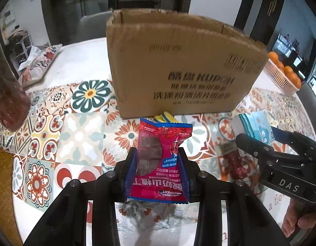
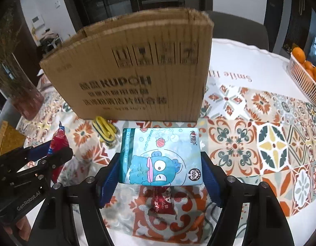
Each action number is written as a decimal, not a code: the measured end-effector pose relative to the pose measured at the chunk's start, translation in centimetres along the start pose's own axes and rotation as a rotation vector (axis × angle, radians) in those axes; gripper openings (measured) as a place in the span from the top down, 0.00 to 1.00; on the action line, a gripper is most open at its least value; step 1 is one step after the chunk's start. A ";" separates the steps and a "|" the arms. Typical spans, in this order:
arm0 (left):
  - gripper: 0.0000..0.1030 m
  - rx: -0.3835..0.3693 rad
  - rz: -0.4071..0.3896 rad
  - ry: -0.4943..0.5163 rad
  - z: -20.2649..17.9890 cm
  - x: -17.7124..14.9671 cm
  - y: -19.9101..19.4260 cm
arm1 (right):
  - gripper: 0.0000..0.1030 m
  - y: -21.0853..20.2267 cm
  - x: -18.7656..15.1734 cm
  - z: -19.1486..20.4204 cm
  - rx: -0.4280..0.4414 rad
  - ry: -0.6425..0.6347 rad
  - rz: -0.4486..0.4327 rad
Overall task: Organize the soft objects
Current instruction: 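Lift snack bag and tissue pack and carry both over the box, then open both tools to drop the bag and tissue pack into the box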
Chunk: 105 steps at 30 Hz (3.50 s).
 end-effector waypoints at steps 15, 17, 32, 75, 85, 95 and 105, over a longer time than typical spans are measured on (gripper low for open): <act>0.63 0.009 -0.139 0.023 -1.3 1.6 -5.4 | 0.28 -5.1 1.6 0.5 0.010 -0.002 -0.125; 0.63 0.008 -0.155 0.022 -1.4 1.8 -6.1 | 0.28 -5.7 1.8 0.6 0.010 -0.004 -0.143; 0.63 0.007 -0.265 0.030 -2.4 3.5 -10.2 | 0.28 -9.9 3.4 0.5 0.015 0.004 -0.260; 0.63 0.005 -0.454 0.083 -3.9 13.0 -13.6 | 0.28 -14.9 12.2 0.5 0.002 -0.041 -0.478; 0.63 -0.009 -0.386 0.075 -3.5 15.9 -10.9 | 0.28 -12.9 15.2 0.6 -0.004 -0.050 -0.444; 0.63 0.017 -0.282 0.087 -3.2 17.8 -6.8 | 0.28 -9.3 17.2 0.2 -0.018 -0.051 -0.351; 0.53 0.036 -0.180 0.087 -3.0 18.1 -3.5 | 0.22 -5.3 18.2 0.0 0.014 -0.038 -0.224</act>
Point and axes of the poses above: each gripper's, at about its wrist camera, not at the fingertips, and y roughly the way its jaws point, z to its left, x to its top, the point moved 4 cm from there along y, roughly the way its jaws point, and after that the axes turned 4 degrees about -y, right-handed, at the moved point
